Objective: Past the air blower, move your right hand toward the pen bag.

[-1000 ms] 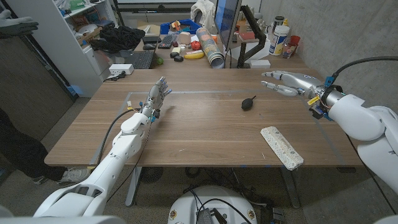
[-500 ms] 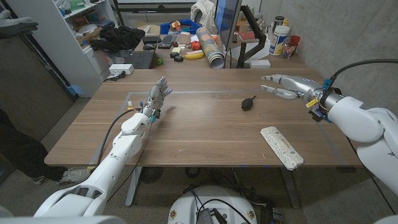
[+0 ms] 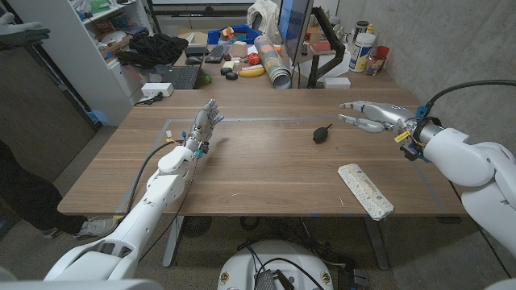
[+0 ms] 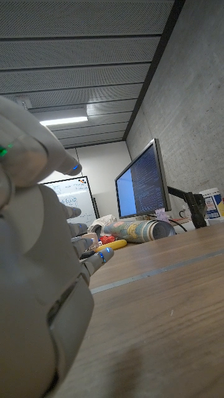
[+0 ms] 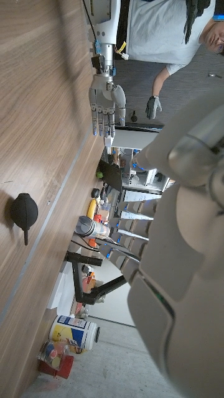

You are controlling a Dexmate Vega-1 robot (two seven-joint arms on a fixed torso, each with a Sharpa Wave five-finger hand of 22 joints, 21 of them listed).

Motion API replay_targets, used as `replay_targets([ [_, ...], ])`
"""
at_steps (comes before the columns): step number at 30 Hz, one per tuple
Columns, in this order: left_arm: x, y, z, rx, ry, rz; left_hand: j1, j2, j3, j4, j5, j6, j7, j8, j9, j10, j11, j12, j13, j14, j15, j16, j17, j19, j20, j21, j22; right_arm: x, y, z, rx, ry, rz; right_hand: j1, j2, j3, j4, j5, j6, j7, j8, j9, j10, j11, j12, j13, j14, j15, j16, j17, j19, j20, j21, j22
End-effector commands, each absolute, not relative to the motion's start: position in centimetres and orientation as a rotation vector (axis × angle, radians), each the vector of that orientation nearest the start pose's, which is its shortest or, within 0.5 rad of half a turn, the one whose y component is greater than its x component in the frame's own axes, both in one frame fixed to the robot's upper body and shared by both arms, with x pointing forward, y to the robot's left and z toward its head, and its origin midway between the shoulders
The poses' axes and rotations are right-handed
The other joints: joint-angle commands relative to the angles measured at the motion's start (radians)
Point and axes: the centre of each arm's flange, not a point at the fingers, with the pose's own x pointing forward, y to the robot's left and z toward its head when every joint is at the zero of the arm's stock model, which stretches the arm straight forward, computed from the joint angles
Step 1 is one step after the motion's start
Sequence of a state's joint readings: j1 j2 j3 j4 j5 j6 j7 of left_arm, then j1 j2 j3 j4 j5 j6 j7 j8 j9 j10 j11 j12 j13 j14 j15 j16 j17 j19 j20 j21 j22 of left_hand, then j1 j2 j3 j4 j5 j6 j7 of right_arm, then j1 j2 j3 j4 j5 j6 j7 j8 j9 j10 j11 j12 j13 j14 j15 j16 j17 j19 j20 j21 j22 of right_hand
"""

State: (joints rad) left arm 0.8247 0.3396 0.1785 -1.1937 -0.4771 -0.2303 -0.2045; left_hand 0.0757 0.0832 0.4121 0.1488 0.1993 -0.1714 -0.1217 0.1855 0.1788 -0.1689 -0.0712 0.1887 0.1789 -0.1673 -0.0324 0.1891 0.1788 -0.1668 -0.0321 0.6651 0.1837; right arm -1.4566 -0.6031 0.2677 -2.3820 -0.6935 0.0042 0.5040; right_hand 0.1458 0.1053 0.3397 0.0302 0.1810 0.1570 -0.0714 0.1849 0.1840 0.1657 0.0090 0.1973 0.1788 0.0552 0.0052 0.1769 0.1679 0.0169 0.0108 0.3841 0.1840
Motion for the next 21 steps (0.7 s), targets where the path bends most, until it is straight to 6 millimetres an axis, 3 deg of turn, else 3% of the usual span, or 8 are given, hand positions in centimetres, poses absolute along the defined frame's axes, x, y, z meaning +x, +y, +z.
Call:
replay_targets([
  [1,67.16,29.46,-3.18,-0.036,-0.565,-0.238,-0.001,0.013,-0.002,-0.003,0.007,-0.038,-0.003,0.003,0.004,-0.013,0.006,0.004,0.002,-0.05,-0.007,0.003,0.002,-0.087,-0.011,-0.002,0.004,41.75,-28.81,2.97,-1.515,-0.568,0.008,0.015,0.001,0.0,-0.006,0.0,-0.007,0.0,0.001,0.002,0.001,-0.002,0.005,0.004,-0.004,0.0,0.0,0.001,0.002,0.004,-0.005,0.001],
  [21,67.16,29.49,-3.2,-0.034,-0.563,-0.239,0.0,0.013,-0.003,-0.003,0.007,-0.038,-0.002,0.003,0.004,-0.014,0.005,0.004,0.002,-0.05,-0.008,0.003,0.002,-0.086,-0.01,-0.005,0.004,41.99,-28.59,2.3,-1.53,-0.541,0.011,0.026,0.006,0.003,-0.016,-0.001,-0.007,0.0,0.003,0.002,0.001,-0.003,0.006,0.004,-0.004,-0.001,0.001,0.001,0.005,0.004,-0.01,0.002],
])
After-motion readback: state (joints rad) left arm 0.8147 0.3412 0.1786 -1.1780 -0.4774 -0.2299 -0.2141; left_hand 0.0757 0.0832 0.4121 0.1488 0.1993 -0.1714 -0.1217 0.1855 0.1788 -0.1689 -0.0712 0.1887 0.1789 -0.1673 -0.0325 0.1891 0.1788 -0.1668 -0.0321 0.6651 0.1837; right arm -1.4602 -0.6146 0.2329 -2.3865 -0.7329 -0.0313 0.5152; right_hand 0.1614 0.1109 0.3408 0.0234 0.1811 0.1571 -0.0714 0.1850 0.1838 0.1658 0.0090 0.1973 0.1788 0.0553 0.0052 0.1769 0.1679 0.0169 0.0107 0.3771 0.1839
